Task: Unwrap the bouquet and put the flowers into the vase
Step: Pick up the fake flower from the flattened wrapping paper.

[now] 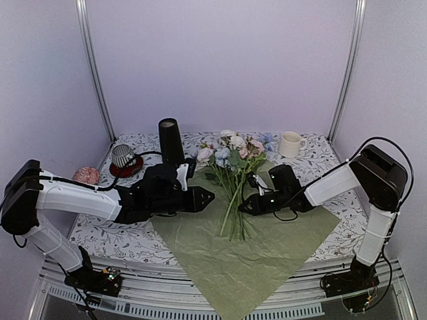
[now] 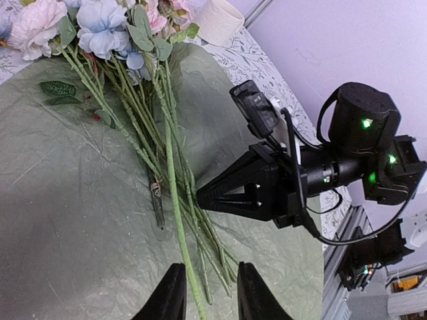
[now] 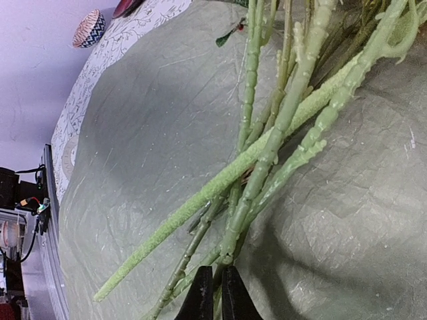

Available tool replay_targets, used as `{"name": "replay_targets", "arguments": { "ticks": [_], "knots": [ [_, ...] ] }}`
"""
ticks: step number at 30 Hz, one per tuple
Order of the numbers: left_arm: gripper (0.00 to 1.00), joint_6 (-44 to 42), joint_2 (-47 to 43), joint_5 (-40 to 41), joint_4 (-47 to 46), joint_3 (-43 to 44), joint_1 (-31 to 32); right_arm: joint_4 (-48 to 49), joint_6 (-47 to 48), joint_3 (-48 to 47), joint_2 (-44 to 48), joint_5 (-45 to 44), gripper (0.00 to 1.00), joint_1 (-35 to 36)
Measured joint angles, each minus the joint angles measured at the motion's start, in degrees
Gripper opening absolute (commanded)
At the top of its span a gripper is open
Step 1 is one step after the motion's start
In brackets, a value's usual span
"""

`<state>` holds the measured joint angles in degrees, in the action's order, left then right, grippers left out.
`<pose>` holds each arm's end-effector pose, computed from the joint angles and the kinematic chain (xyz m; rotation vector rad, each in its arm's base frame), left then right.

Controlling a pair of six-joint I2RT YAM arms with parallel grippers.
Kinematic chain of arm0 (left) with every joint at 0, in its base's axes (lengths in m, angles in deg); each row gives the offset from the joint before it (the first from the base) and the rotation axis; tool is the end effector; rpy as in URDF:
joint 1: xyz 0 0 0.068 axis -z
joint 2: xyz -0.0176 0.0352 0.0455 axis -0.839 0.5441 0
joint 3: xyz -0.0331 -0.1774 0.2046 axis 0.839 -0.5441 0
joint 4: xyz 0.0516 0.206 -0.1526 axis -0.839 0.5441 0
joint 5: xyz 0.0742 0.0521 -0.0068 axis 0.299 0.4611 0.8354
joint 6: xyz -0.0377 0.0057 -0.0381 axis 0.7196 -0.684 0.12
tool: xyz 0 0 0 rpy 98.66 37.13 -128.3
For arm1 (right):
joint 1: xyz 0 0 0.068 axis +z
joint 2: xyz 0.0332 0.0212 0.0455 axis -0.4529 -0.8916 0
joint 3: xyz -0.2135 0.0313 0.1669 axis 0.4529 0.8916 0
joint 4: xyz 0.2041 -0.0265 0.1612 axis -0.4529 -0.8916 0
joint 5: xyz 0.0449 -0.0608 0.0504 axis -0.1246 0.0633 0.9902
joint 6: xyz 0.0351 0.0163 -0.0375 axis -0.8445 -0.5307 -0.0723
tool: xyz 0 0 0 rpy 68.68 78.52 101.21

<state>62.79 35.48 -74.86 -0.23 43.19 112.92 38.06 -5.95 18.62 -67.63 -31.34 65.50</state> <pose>0.1816 -0.2652 0.2058 0.2152 2.1661 -1.0137 0.2639 0.2315 0.1151 -0.5869 2.3551 1.0832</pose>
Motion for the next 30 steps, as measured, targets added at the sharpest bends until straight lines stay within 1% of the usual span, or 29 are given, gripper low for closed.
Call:
{"name": "replay_targets", "arguments": {
  "ticks": [3,4,5,7,9,11,13,14,15,16,23,30],
  "knots": [
    [0.3,0.0,-0.17,0.72,0.15,-0.09,0.0,0.85,0.24,1.81,2.21,-0.33,0.06,0.0],
    [0.32,0.02,-0.33,0.98,0.17,-0.17,0.0,1.51,0.31,2.78,3.48,-0.33,0.06,0.0],
    [0.38,0.07,-0.5,1.14,0.13,-0.31,0.0,2.43,0.37,3.65,4.74,-0.33,0.06,0.0],
    [0.46,0.22,-0.79,1.25,0.02,-0.57,0.02,4.39,0.42,5.27,7.34,-0.28,0.06,0.0],
    [0.49,0.33,-1.05,1.46,-0.33,-0.92,0.11,6.51,0.44,6.54,9.44,-0.11,0.06,0.0],
    [0.49,0.46,-1.11,1.57,-0.94,-1.07,0.2,8.22,0.48,7.58,10.99,0.04,0.09,0.0],
    [0.49,0.44,-1.11,1.64,-1.33,-1.07,0.24,9.27,0.59,8.11,11.87,0.07,0.17,0.0],
    [0.49,0.42,-1.11,1.68,-1.51,-1.07,0.26,9.51,0.72,8.07,11.87,-0.17,0.18,0.0],
    [0.48,0.37,-1.11,1.68,-1.57,-1.07,0.28,9.44,0.66,8.0,11.85,-0.39,0.23,0.0],
    [0.48,0.35,-1.11,1.75,-1.6,-1.07,0.28,9.22,0.87,7.82,11.63,-0.61,0.24,0.0],
    [0.47,0.11,-1.2,2.05,-1.57,-1.07,0.28,4.09,1.03,1.68,3.61,-1.9,0.26,0.02],
    [0.46,0.13,-2.05,2.08,-1.57,-1.07,0.35,0.11,0.79,0.44,0.72,-1.86,0.26,0.02]
  ]
}}
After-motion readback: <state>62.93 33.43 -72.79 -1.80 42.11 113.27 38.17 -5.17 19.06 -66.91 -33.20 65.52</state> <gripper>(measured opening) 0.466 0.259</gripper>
